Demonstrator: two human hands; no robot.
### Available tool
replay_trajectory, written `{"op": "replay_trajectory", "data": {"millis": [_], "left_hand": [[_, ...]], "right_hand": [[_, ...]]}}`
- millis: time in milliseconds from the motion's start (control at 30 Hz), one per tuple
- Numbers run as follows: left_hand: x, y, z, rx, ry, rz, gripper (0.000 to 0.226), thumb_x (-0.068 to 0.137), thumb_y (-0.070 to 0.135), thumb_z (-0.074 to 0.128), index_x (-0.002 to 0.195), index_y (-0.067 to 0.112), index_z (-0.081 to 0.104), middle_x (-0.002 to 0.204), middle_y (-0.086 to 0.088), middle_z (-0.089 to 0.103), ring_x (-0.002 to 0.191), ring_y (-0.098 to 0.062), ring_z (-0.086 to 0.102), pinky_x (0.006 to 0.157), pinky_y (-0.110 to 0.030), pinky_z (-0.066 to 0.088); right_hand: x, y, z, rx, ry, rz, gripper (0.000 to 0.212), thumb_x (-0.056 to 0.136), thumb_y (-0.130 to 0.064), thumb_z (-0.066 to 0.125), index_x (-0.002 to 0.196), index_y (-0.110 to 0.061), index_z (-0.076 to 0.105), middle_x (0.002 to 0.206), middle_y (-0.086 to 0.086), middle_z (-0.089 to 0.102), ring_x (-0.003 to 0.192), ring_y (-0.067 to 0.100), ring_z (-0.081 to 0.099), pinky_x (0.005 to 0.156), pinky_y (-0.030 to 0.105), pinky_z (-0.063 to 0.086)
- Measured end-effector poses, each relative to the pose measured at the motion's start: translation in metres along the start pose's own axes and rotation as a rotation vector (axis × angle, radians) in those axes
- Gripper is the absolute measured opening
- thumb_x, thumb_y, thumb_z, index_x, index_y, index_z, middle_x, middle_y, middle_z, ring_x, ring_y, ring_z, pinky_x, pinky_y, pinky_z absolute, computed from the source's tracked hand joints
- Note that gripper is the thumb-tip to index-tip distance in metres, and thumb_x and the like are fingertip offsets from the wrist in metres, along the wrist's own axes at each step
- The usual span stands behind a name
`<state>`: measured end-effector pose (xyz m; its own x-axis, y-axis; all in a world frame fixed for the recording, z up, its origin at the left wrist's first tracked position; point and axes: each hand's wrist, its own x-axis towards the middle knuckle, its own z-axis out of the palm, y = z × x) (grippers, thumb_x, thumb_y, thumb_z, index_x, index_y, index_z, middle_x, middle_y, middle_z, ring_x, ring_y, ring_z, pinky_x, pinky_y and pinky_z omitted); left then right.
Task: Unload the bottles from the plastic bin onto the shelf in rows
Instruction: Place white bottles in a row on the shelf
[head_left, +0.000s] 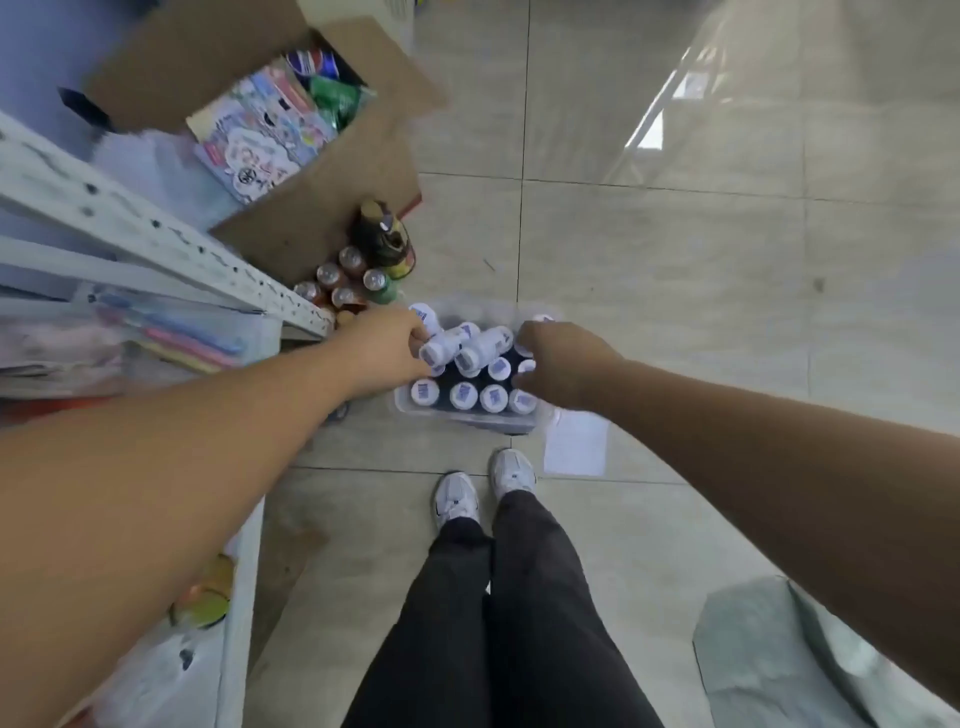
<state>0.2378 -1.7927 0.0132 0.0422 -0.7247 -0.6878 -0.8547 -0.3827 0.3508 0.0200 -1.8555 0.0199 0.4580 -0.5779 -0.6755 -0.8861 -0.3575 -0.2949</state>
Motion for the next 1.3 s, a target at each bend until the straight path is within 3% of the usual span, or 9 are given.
{"op": "replay_trajectory", "data": {"millis": [133,267,367,500,633,867,1000,1167,1300], "left_hand": [[0.059,-0.016,0.054,-0.025,0.016,-0.009,0.052,0.083,0.032,0.072,0.131,0.022,0.058,0.127,-0.005,0.065,0.112,-0.027,0.061,0.086,-0.031,0.048],[0.096,-0.037,0.101,-0.042,0.054,-0.056,0.062,0.084,0.027,0.07,0.141,0.019,0.048,0.137,-0.011,0.055,0.116,-0.032,0.056,0.088,-0.035,0.045],[0.112,-0.05,0.133,-0.131,0.166,-0.072,0.05,0.087,0.019,0.066,0.135,0.014,0.052,0.132,-0.014,0.055,0.111,-0.035,0.057,0.079,-0.031,0.041],[0.116,-0.052,0.152,-0.245,0.329,-0.074,0.051,0.087,0.018,0.068,0.135,0.012,0.052,0.129,-0.014,0.058,0.115,-0.032,0.055,0.086,-0.034,0.041],[0.108,-0.039,0.146,-0.301,0.418,-0.031,0.039,0.09,0.023,0.065,0.127,0.012,0.061,0.119,-0.012,0.063,0.108,-0.03,0.058,0.087,-0.039,0.046],[0.061,-0.013,0.071,-0.316,0.46,0.028,0.04,0.085,0.03,0.068,0.121,0.014,0.063,0.111,-0.007,0.069,0.103,-0.027,0.061,0.085,-0.037,0.048],[0.019,0.009,-0.005,-0.347,0.423,0.087,0.029,0.081,0.033,0.071,0.108,0.022,0.069,0.096,0.006,0.071,0.088,-0.012,0.064,0.068,-0.017,0.046],[-0.051,0.055,-0.125,-0.28,0.36,0.144,0.022,0.076,0.041,0.076,0.094,0.028,0.072,0.082,0.009,0.073,0.068,-0.005,0.066,0.057,-0.026,0.047],[-0.127,0.1,-0.223,-0.14,0.414,0.192,0.024,0.071,0.043,0.076,0.087,0.026,0.077,0.079,0.007,0.076,0.073,-0.009,0.07,0.07,-0.036,0.058]], "right_hand": [[0.071,0.006,0.052,-0.041,0.008,-0.041,0.048,0.083,-0.02,0.062,0.129,-0.009,0.052,0.127,0.013,0.056,0.112,0.032,0.057,0.078,0.033,0.046],[0.121,0.009,0.104,-0.124,0.03,-0.092,0.051,0.083,-0.02,0.065,0.13,-0.01,0.048,0.136,0.01,0.05,0.123,0.031,0.047,0.085,0.039,0.047],[0.152,0.009,0.137,-0.157,0.099,-0.114,0.049,0.085,-0.016,0.062,0.132,-0.011,0.046,0.138,0.009,0.049,0.124,0.03,0.045,0.08,0.037,0.042],[0.167,0.013,0.149,-0.09,0.192,-0.142,0.051,0.084,-0.007,0.06,0.133,-0.007,0.047,0.134,0.012,0.052,0.121,0.033,0.046,0.088,0.041,0.043],[0.156,0.021,0.132,-0.005,0.176,-0.114,0.047,0.087,-0.021,0.062,0.131,-0.009,0.05,0.129,0.012,0.057,0.115,0.034,0.053,0.078,0.037,0.043],[0.101,0.014,0.056,0.215,0.02,-0.011,0.055,0.087,-0.035,0.068,0.131,-0.011,0.044,0.108,0.006,0.057,0.093,0.026,0.054,0.073,0.032,0.04],[0.048,-0.001,-0.001,0.277,-0.035,-0.04,0.053,0.091,-0.038,0.063,0.127,-0.008,0.04,0.104,0.004,0.053,0.089,0.025,0.053,0.075,0.03,0.036],[-0.025,-0.035,-0.103,0.241,0.012,-0.107,0.053,0.09,-0.039,0.064,0.126,-0.007,0.042,0.111,0.008,0.059,0.095,0.025,0.057,0.079,0.034,0.044],[-0.086,-0.071,-0.209,0.175,0.151,-0.174,0.047,0.083,-0.044,0.07,0.114,-0.012,0.056,0.104,0.004,0.06,0.091,0.024,0.057,0.071,0.031,0.042]]}}
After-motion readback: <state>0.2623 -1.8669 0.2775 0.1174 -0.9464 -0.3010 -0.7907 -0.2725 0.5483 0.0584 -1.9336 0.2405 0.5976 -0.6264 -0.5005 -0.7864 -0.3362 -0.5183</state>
